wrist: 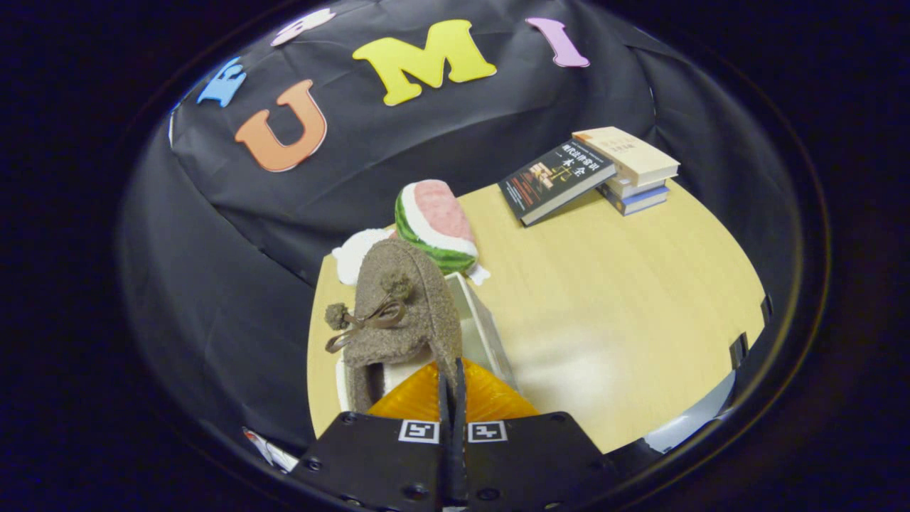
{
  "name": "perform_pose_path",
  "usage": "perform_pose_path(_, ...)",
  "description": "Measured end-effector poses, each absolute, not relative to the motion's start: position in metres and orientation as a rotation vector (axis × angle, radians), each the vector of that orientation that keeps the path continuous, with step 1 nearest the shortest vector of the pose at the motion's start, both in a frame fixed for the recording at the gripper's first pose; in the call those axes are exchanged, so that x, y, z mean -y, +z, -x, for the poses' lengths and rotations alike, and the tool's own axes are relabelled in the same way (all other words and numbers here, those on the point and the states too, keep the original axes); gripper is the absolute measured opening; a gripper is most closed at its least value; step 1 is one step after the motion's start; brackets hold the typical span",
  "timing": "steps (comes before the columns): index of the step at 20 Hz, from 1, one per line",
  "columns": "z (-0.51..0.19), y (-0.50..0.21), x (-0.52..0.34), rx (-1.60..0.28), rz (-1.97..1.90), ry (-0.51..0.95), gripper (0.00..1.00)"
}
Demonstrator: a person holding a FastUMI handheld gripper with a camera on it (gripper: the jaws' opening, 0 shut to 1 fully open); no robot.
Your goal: Open the storage box then place both shoes into the box .Put the left shoe in first, then the right shoe, with the right side of both shoes facing outward in a uniform manner.
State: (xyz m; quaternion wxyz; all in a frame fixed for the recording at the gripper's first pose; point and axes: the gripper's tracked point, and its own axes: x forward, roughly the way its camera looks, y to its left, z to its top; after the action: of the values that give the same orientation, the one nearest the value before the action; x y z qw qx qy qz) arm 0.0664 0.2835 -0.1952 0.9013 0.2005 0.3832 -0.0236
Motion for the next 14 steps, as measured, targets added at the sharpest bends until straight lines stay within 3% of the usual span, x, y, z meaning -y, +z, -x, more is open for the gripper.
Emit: perform_pose_path(14,-0.073,-0.274,-0.289,-0.911,-0.219,-0.203,0.00)
